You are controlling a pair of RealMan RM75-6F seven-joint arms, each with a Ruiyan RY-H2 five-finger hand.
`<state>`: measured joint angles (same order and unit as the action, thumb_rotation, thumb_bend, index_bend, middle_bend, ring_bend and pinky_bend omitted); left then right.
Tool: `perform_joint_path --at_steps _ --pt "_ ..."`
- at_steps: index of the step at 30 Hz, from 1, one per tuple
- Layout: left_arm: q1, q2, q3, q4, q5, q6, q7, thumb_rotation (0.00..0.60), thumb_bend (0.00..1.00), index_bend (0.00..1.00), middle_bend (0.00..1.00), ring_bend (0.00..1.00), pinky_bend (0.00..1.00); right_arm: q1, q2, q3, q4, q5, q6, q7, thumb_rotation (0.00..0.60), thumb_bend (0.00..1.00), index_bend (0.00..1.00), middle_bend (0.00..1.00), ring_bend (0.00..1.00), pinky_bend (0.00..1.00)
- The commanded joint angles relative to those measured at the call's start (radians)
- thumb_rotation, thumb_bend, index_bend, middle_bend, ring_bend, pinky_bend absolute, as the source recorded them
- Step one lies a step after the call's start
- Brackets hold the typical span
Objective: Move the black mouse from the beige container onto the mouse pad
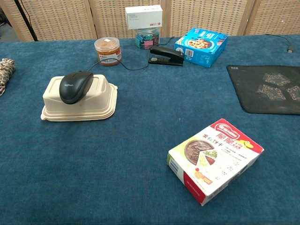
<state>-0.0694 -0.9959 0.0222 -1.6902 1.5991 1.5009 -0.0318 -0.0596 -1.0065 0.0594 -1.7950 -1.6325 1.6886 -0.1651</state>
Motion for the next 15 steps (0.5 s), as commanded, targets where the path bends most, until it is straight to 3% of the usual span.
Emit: perform_joint_path --at_steps 1,15 --pt "0.0 0.0 0.001 0.0 0.002 0.0 0.0 0.6 0.03 0.0 0.0 0.0 0.0 -0.001 0.001 0.0 -0.001 -0.001 0.002 0.003 0.6 0.0 0.0 0.0 0.0 0.0" --pt "-0.043 -0.007 -0.009 0.036 0.044 -0.031 0.0 0.6 0.03 0.0 0.0 0.0 0.0 -0.005 0.009 0.009 -0.004 0.019 0.007 0.02 0.6 0.0 0.0 0.0 0.0 0.0"
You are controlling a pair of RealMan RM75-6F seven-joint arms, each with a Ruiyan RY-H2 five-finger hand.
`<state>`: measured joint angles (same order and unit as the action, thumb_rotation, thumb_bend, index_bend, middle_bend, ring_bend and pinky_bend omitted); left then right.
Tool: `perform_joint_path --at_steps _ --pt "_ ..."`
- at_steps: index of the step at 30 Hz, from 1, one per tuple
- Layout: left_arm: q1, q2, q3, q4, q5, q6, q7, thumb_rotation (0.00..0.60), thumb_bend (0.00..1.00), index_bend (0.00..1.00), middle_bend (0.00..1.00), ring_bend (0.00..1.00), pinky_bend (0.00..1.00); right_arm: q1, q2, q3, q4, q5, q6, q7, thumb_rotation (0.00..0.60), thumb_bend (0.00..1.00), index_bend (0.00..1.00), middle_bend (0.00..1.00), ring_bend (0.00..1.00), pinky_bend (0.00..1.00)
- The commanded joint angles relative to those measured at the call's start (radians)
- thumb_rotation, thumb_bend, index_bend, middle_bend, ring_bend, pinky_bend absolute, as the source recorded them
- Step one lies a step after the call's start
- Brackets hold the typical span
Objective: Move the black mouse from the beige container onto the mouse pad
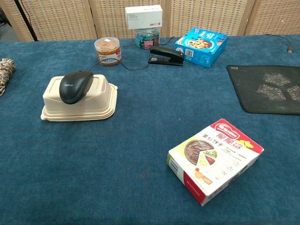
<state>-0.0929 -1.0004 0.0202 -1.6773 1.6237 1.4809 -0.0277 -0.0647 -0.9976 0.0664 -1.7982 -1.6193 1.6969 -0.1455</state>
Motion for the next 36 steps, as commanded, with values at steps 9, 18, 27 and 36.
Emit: perform_joint_path --at_steps 9,18,27,36 --pt "-0.219 -0.07 -0.026 0.286 0.187 -0.143 -0.049 0.6 0.03 0.0 0.0 0.0 0.0 0.009 -0.01 0.015 0.006 0.052 -0.028 -0.021 0.6 0.0 0.0 0.0 0.0 0.0" --pt "-0.375 -0.177 -0.022 0.488 0.338 -0.136 -0.078 0.6 0.04 0.0 0.0 0.0 0.0 0.026 -0.029 0.034 0.02 0.111 -0.063 -0.055 0.6 0.0 0.0 0.0 0.0 0.0" --pt "-0.498 -0.243 -0.023 0.538 0.421 -0.161 0.022 0.6 0.09 0.0 0.0 0.0 0.0 0.031 -0.037 0.046 0.03 0.144 -0.071 -0.067 0.6 0.0 0.0 0.0 0.0 0.0" --pt "-0.587 -0.3 -0.01 0.612 0.447 -0.202 0.085 0.6 0.1 0.0 0.0 0.0 0.0 0.033 -0.041 0.05 0.035 0.159 -0.074 -0.07 0.6 0.0 0.0 0.0 0.0 0.0"
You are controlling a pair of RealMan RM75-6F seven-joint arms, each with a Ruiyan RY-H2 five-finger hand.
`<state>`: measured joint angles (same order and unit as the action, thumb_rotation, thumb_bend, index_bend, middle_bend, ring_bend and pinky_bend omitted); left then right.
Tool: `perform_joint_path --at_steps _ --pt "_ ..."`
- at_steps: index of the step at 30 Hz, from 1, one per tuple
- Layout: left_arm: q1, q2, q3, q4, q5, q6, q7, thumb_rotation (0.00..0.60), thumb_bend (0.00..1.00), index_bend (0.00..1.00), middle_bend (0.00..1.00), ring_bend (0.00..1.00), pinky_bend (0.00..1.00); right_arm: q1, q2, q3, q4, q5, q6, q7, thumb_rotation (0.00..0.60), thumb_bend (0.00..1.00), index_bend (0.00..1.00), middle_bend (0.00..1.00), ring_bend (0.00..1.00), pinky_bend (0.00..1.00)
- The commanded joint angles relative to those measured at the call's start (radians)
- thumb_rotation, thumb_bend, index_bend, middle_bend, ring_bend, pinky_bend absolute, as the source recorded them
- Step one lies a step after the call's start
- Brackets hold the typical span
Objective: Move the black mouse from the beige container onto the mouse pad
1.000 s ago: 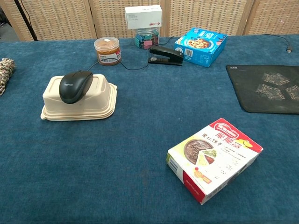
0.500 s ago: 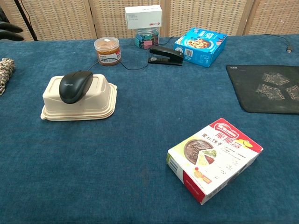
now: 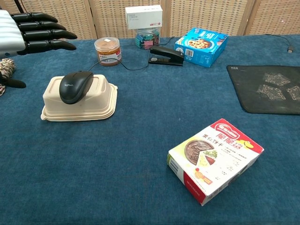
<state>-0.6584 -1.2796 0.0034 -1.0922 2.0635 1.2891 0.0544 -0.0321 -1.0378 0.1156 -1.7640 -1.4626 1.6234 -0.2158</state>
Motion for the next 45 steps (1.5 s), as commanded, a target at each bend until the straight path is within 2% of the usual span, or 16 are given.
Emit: perform_joint_path --at_steps 1,11,23,27,30,32,33,37,45 --pt "-0.032 -0.034 0.01 0.045 0.009 -0.01 0.0 0.6 0.1 0.0 0.0 0.0 0.0 0.001 -0.001 0.002 0.001 0.005 -0.002 0.0 0.6 0.0 0.0 0.0 0.0 0.0" --pt "-0.096 -0.114 0.038 0.158 0.003 -0.012 -0.017 0.6 0.1 0.0 0.0 0.0 0.0 0.001 0.0 0.013 0.005 0.029 0.0 0.006 0.6 0.0 0.0 0.0 0.0 0.0" --pt "-0.144 -0.184 0.068 0.233 -0.018 -0.021 -0.019 0.6 0.12 0.0 0.0 0.0 0.0 0.002 0.001 0.017 0.008 0.04 -0.002 0.013 0.6 0.0 0.0 0.0 0.0 0.0" --pt "-0.157 -0.209 0.078 0.257 -0.025 -0.02 -0.026 0.6 0.15 0.0 0.0 0.0 0.0 0.002 0.002 0.019 0.01 0.045 -0.001 0.017 0.6 0.0 0.0 0.0 0.0 0.0" --pt "-0.165 -0.224 0.085 0.279 -0.028 -0.011 -0.036 0.6 0.2 0.0 0.0 0.0 0.04 0.003 0.003 0.02 0.01 0.049 -0.003 0.02 0.6 0.0 0.0 0.0 0.0 0.0" --pt "-0.17 -0.234 0.092 0.295 -0.03 -0.005 -0.043 0.6 0.22 0.04 0.01 0.01 0.09 0.003 0.004 0.02 0.011 0.051 -0.003 0.022 0.6 0.0 0.0 0.0 0.0 0.0" --pt "-0.172 -0.239 0.095 0.302 -0.03 0.001 -0.048 0.6 0.24 0.1 0.04 0.03 0.12 0.003 0.004 0.021 0.011 0.051 -0.003 0.022 0.6 0.0 0.0 0.0 0.0 0.0" --pt "-0.175 -0.256 0.108 0.331 -0.031 0.02 -0.057 0.6 0.29 0.35 0.23 0.17 0.24 0.003 0.004 0.021 0.01 0.051 -0.003 0.024 0.6 0.0 0.0 0.0 0.0 0.0" --pt "-0.17 -0.281 0.135 0.37 -0.048 0.03 -0.064 0.6 0.32 0.51 0.38 0.3 0.36 0.003 0.008 0.02 0.008 0.054 -0.007 0.033 0.6 0.0 0.0 0.0 0.0 0.0"
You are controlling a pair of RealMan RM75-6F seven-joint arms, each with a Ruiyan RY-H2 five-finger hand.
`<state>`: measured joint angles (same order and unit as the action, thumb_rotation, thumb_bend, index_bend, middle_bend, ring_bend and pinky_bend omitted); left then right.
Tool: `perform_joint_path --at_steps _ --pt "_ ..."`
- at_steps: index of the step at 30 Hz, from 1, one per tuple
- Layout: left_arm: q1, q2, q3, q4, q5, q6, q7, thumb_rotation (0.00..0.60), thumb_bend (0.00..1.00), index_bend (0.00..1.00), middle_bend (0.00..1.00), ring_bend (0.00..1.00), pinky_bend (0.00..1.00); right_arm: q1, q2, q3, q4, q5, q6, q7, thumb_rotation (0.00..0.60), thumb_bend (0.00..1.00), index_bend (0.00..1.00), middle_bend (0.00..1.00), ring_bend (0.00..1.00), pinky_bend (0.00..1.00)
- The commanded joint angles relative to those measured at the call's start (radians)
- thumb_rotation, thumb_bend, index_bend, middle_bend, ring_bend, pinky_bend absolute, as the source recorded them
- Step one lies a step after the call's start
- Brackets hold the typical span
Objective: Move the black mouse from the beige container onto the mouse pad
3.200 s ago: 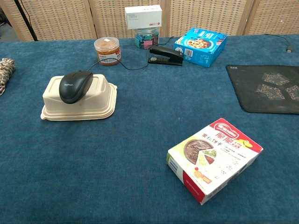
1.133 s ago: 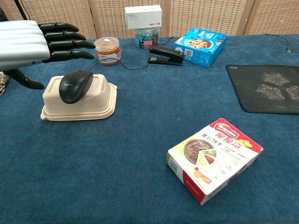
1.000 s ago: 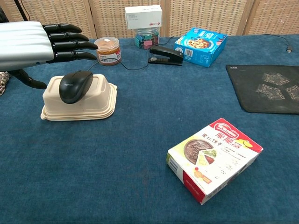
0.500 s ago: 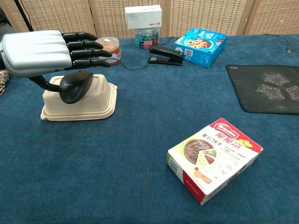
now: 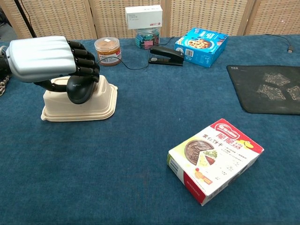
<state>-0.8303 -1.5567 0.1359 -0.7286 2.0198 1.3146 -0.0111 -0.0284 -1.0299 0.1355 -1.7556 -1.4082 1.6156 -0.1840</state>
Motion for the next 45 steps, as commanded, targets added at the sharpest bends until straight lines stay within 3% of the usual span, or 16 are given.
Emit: perform_joint_path --at_steps 1,8,14,20,25,32,45 --pt "0.002 -0.006 0.004 0.01 -0.007 0.008 0.002 0.6 0.32 0.52 0.39 0.31 0.37 0.0 0.001 0.0 -0.001 -0.001 0.002 0.0 0.6 0.0 0.0 0.0 0.0 0.0" --pt "-0.006 -0.005 -0.006 0.003 -0.018 0.066 0.01 0.6 0.32 0.53 0.39 0.32 0.37 -0.001 0.002 -0.001 -0.004 -0.001 0.003 0.001 0.6 0.0 0.0 0.0 0.0 0.0" --pt "-0.049 0.044 -0.033 -0.118 -0.013 0.091 0.084 0.6 0.32 0.53 0.39 0.32 0.37 -0.003 0.006 -0.001 -0.007 -0.002 0.005 0.007 0.6 0.0 0.0 0.0 0.0 0.0" --pt "-0.099 0.067 -0.072 -0.258 -0.034 0.018 0.18 0.6 0.32 0.53 0.39 0.32 0.37 -0.002 0.01 0.0 -0.007 0.0 0.002 0.017 0.6 0.0 0.0 0.0 0.0 0.0" --pt "-0.156 0.009 -0.113 -0.315 -0.064 -0.096 0.261 0.6 0.32 0.53 0.39 0.31 0.37 -0.001 0.015 0.001 -0.007 0.003 -0.003 0.027 0.6 0.0 0.0 0.0 0.0 0.0" --pt "-0.217 -0.127 -0.144 -0.267 -0.103 -0.219 0.324 0.6 0.32 0.53 0.39 0.31 0.37 -0.001 0.023 0.002 -0.005 0.009 -0.008 0.047 0.6 0.0 0.0 0.0 0.0 0.0" --pt "-0.276 -0.318 -0.146 -0.093 -0.132 -0.283 0.324 0.6 0.31 0.53 0.39 0.31 0.37 -0.007 0.047 0.014 0.001 0.031 -0.01 0.107 0.6 0.0 0.0 0.0 0.0 0.0"
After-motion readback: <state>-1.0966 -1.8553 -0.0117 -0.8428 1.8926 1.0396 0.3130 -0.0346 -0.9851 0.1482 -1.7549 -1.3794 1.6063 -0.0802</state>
